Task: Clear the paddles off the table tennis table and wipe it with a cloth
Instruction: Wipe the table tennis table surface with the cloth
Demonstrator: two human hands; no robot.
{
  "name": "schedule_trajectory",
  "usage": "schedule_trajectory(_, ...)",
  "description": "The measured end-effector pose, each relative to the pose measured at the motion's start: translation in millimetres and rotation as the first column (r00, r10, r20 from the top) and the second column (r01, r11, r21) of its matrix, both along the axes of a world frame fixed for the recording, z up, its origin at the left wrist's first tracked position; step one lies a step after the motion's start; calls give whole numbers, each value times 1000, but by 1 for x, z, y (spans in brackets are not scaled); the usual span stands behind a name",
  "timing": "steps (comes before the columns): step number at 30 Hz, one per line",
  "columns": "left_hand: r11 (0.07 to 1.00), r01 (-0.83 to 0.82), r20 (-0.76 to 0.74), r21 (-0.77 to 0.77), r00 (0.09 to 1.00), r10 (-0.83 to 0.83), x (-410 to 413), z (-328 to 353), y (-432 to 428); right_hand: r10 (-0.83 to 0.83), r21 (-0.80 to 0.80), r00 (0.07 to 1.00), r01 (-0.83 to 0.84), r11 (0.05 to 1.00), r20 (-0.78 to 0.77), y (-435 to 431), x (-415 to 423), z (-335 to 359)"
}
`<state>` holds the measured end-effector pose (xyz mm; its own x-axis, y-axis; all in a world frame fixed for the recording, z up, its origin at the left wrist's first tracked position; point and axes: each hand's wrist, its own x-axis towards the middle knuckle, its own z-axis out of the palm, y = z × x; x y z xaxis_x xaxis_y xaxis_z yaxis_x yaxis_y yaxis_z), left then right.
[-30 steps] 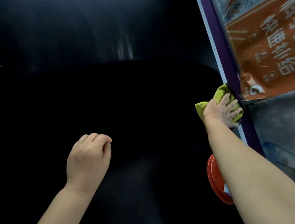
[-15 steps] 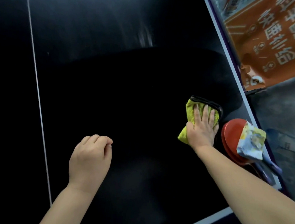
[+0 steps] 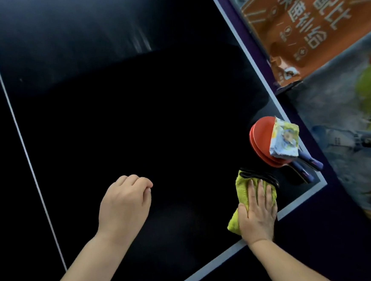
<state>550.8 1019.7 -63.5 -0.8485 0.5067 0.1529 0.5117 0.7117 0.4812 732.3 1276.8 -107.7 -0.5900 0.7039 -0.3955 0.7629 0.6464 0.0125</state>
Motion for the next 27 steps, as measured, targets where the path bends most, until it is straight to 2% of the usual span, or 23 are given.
schedule_trajectory(3,1000,-2,11,-4,1000,2,-3,-3,16,-124,30,992,124,992,-20,-11,-18,-3)
schedule_trajectory(6,999,-31,32,-12,999,31,-8,-6,35,-170,11,984,169,986,46,-18,-58,-5)
schedule_trajectory(11,998,-51,39,-47,998,53,-23,-13,69,-110,-69,992,105,992,-66,-12,-158,-10)
schedule_trajectory(19,985,-152,52,-84,986,156,-57,-24,125,-91,-113,966,65,991,-244,66,-334,-14)
schedule_trajectory(24,958,-257,99,-124,958,270,-57,-29,142,-70,-154,966,32,988,-248,95,-427,-9)
schedule_trajectory(27,945,-289,114,-151,945,307,-47,-29,140,57,-126,972,-87,988,-228,98,-450,-10)
